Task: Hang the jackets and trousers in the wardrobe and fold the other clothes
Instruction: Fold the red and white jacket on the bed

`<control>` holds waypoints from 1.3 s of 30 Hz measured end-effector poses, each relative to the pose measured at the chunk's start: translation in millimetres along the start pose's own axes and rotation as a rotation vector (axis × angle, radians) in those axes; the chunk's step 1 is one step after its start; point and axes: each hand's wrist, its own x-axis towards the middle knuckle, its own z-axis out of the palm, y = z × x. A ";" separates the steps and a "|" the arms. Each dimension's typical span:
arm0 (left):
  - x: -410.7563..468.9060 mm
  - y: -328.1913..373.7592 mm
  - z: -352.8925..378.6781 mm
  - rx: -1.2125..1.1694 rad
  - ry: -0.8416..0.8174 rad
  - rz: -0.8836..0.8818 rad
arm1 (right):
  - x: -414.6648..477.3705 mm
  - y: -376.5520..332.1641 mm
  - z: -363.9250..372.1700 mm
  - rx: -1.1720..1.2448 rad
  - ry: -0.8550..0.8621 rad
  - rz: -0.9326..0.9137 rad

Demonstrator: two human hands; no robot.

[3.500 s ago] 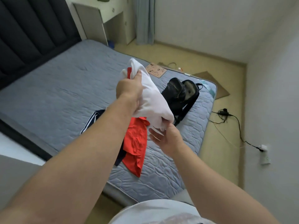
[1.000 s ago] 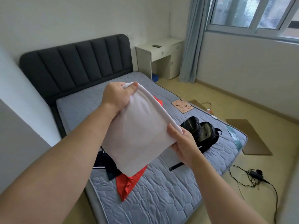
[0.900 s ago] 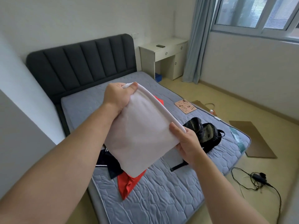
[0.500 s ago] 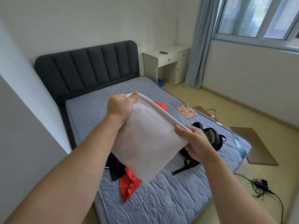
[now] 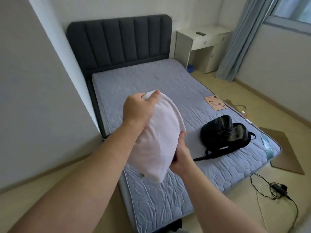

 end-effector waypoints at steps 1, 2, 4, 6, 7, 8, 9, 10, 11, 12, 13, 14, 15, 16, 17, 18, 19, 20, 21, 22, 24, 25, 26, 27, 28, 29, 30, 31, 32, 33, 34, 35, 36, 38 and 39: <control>0.3 -6.8 -12.4 0.037 -0.003 0.009 | 0.6 5.5 5.1 -0.062 0.053 -0.023; 0.3 -13.5 -25.2 0.074 -0.002 0.018 | 1.5 11.4 8.2 -0.141 0.093 -0.046; -0.4 -28.6 -50.8 0.125 0.015 0.011 | 1.3 20.5 9.8 -0.292 0.152 -0.103; -6.0 -46.2 -71.9 0.132 0.056 -0.055 | 2.5 21.7 10.9 -0.406 0.140 -0.171; -11.1 -53.8 -80.3 0.122 0.083 -0.101 | 4.0 19.5 14.2 -0.446 0.123 -0.191; -16.4 -59.8 -87.5 0.106 0.111 -0.145 | 5.1 17.5 19.7 -0.479 0.104 -0.196; -20.4 -63.9 -94.4 0.093 0.144 -0.176 | 6.1 15.9 27.2 -0.505 0.084 -0.184; -23.4 -66.1 -101.9 0.083 0.184 -0.195 | 7.2 16.1 36.0 -0.519 0.060 -0.154; -25.6 -66.5 -110.3 0.077 0.225 -0.207 | 8.2 18.4 45.5 -0.508 0.019 -0.105; -27.4 -65.6 -120.2 0.074 0.266 -0.213 | 7.8 22.9 55.5 -0.468 -0.055 -0.037; -29.2 -64.2 -131.3 0.071 0.306 -0.216 | 5.1 29.0 65.8 -0.411 -0.151 0.054; -31.6 -62.5 -142.9 0.075 0.344 -0.218 | 0.5 36.9 75.7 -0.357 -0.248 0.149; -34.9 -60.9 -154.4 0.084 0.383 -0.220 | -3.9 46.7 83.0 -0.323 -0.329 0.232; -38.8 -59.7 -165.3 0.095 0.431 -0.224 | -7.5 59.2 88.3 -0.313 -0.390 0.301; -44.3 -58.9 -177.0 0.104 0.492 -0.235 | -12.6 72.5 92.7 -0.333 -0.453 0.382; -49.7 -58.5 -188.8 0.113 0.557 -0.246 | -19.6 86.1 97.4 -0.370 -0.529 0.480; -55.6 -58.7 -200.0 0.126 0.618 -0.260 | -26.9 98.9 102.1 -0.415 -0.595 0.567; -63.1 -59.8 -211.8 0.143 0.676 -0.284 | -35.2 110.7 107.9 -0.463 -0.650 0.624; -72.0 -61.1 -224.6 0.152 0.732 -0.315 | -43.8 120.6 115.3 -0.516 -0.696 0.651; -82.9 -62.8 -238.0 0.152 0.789 -0.348 | -52.2 130.1 123.6 -0.574 -0.736 0.652; -110.0 -66.4 -267.7 0.135 0.905 -0.411 | -67.5 149.7 141.4 -0.727 -0.800 0.617; -125.3 -68.4 -283.2 0.121 0.960 -0.446 | -74.5 160.4 149.6 -0.799 -0.831 0.600; -142.5 -70.2 -300.1 0.107 1.018 -0.485 | -83.0 171.3 157.7 -0.858 -0.869 0.578; -161.0 -71.1 -317.0 0.092 1.081 -0.521 | -93.0 181.5 165.0 -0.905 -0.906 0.549; -179.4 -72.0 -334.8 0.077 1.149 -0.548 | -104.3 191.9 172.5 -0.947 -0.943 0.515; -197.6 -72.5 -352.8 0.070 1.219 -0.564 | -118.0 203.0 181.1 -0.995 -0.977 0.480; -215.1 -72.7 -370.2 0.075 1.284 -0.580 | -131.7 214.6 190.0 -1.041 -1.007 0.444; -232.7 -71.9 -387.1 0.088 1.345 -0.595 | -146.5 226.9 199.1 -1.078 -1.032 0.399; -249.7 -70.9 -403.6 0.097 1.404 -0.604 | -162.2 239.3 208.3 -1.099 -1.065 0.355; -265.7 -69.7 -420.1 0.097 1.462 -0.607 | -178.7 250.4 218.3 -1.108 -1.105 0.328; -280.4 -68.2 -435.8 0.091 1.514 -0.606 | -195.7 260.1 227.9 -1.106 -1.142 0.316; -293.5 -66.9 -451.3 0.084 1.555 -0.601 | -212.2 268.4 236.7 -1.094 -1.179 0.317; -305.1 -66.7 -467.5 0.080 1.584 -0.595 | -226.4 278.2 246.1 -1.077 -1.231 0.326; -325.7 -65.9 -499.9 0.067 1.638 -0.570 | -250.4 299.6 262.1 -1.047 -1.347 0.317; -335.0 -65.6 -516.0 0.067 1.664 -0.554 | -259.6 312.4 269.2 -1.030 -1.376 0.317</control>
